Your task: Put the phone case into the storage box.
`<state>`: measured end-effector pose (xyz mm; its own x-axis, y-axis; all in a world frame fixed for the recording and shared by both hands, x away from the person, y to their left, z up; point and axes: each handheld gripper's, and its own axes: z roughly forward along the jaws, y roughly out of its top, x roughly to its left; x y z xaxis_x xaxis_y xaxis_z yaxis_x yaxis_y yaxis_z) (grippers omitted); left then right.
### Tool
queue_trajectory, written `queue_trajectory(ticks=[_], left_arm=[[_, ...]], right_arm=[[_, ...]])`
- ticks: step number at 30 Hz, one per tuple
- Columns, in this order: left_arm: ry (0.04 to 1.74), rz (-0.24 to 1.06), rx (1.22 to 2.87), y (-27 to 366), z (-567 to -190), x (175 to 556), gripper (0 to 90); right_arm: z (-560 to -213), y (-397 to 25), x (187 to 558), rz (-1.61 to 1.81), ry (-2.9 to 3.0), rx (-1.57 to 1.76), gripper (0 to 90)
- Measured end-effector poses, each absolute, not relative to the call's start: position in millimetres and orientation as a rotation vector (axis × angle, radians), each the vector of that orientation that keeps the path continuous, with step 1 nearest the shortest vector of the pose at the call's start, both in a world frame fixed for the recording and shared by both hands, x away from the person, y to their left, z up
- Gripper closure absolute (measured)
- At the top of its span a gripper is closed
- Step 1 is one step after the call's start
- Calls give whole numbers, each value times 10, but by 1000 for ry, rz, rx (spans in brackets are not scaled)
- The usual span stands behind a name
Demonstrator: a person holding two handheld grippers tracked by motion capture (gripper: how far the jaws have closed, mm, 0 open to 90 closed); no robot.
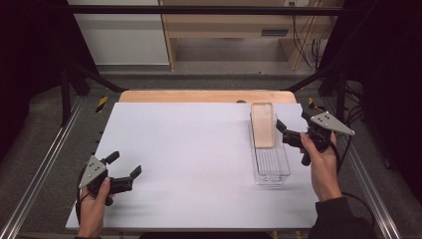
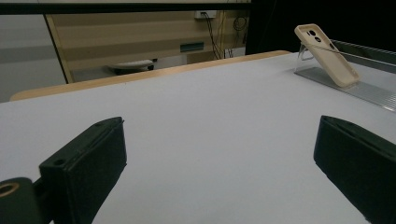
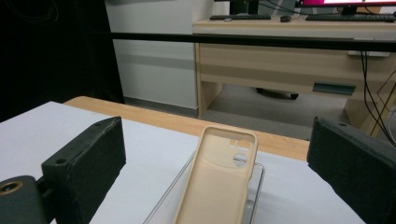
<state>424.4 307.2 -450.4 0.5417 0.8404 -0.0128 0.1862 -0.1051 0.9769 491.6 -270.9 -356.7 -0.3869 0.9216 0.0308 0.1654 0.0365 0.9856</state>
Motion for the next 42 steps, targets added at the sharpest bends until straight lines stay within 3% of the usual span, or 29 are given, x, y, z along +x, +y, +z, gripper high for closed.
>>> queue_trajectory(ticks=[30, 42], left_arm=[[858, 723, 1582, 3082, -4480, 4132, 18], [823, 724, 1586, 3064, -4486, 4113, 18]], right_arm=[[-4139, -2951, 4165, 1471, 1623, 1056, 37], [-4274, -2977, 4054, 1496, 1624, 1034, 40]])
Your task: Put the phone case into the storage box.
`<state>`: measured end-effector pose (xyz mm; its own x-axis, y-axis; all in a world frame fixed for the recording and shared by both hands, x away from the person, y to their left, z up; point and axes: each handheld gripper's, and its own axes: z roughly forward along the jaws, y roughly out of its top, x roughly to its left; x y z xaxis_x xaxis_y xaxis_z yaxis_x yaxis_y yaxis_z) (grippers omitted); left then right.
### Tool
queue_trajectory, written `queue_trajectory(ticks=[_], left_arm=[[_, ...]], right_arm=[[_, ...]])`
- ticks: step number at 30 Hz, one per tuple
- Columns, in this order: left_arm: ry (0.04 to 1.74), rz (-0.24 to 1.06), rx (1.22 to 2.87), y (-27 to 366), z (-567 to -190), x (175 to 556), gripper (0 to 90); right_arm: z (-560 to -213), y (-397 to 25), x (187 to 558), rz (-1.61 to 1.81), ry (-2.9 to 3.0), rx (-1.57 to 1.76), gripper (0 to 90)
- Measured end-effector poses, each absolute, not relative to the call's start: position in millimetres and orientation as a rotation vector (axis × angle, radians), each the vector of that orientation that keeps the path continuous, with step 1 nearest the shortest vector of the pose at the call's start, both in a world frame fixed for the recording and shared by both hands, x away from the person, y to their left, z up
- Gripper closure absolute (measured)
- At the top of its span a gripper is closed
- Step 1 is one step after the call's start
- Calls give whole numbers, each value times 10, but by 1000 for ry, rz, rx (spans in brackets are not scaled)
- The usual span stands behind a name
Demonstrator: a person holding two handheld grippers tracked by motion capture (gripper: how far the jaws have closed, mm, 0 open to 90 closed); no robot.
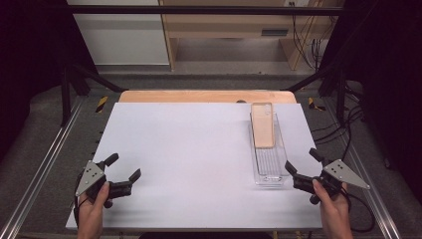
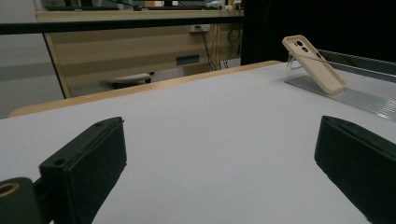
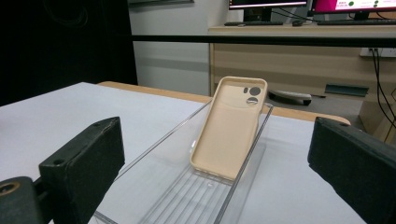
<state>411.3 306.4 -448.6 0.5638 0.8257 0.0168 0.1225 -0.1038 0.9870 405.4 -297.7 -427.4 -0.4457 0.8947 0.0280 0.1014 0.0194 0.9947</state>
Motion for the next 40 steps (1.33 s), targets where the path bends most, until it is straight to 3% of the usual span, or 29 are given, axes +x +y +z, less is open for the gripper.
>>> queue_trajectory(ticks=[40], left_arm=[[702, 746, 1570, 2990, -4464, 3984, 14]], right_arm=[[-4553, -2670, 4129, 1449, 1754, 1020, 51]])
